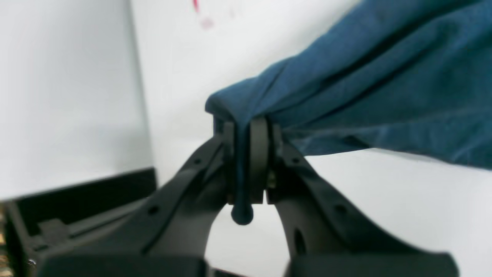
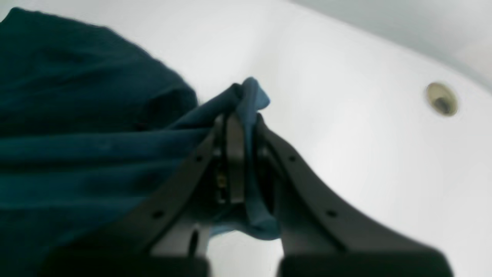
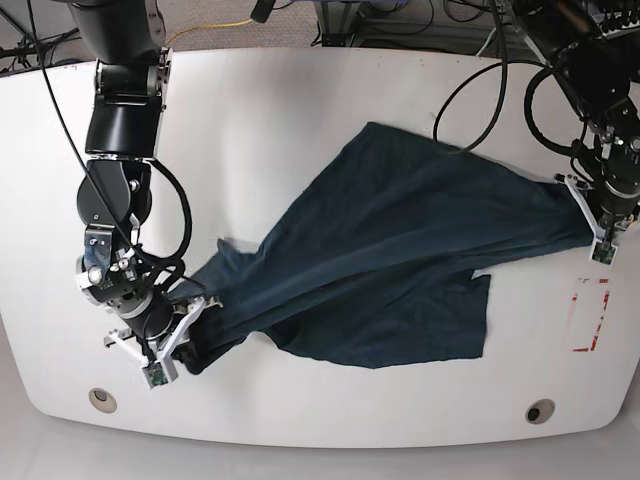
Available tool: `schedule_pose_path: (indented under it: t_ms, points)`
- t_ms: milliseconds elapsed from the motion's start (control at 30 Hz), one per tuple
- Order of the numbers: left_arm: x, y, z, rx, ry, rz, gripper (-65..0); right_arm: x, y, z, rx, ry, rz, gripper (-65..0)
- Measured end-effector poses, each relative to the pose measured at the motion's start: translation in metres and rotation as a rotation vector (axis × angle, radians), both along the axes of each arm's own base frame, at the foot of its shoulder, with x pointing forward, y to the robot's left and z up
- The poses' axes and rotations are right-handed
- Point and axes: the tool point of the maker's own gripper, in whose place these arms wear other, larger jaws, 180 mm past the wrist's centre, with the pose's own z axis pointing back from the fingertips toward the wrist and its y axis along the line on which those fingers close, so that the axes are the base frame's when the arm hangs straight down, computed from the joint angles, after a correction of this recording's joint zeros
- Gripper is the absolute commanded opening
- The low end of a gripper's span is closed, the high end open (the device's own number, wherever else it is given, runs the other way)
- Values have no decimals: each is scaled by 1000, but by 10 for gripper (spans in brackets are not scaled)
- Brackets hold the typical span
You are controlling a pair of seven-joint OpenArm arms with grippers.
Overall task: Fold the T-shirt properly
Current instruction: 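Lift and stretch the shirt between both grippers, pulling apart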
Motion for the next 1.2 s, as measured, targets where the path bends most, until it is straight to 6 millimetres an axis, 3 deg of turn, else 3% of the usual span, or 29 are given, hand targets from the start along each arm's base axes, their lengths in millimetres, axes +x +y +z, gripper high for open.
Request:
schedule_pose_path:
  t_ms: [133,233,533,800,900,1000,1200]
  points:
    - [26,-6,28,20,-53,-24,-650,6,-13,13,-28,-27,-27,-650]
    - [39,-6,38,20,-70,-27,-650,10,-17,15,-29,-27,-33,-650]
    - [40,-2,37,17,-59,-15,-650,9,-33,9,-2,-7,-75,-650]
    - [44,-3,42,15,-74,-16,-650,4,-32,0,0,13,-75,-650]
    - [53,-2,60,20,-117,-11,-650,10,-32,14,-6,-17,-70,-650]
    - [67,2,94,34,-208,-11,-650,23,-31,43,-8,-75,-66,-650]
    - [78,10,137,41,-280,38,-650,38,-30,91,-4,-171,-60,-650]
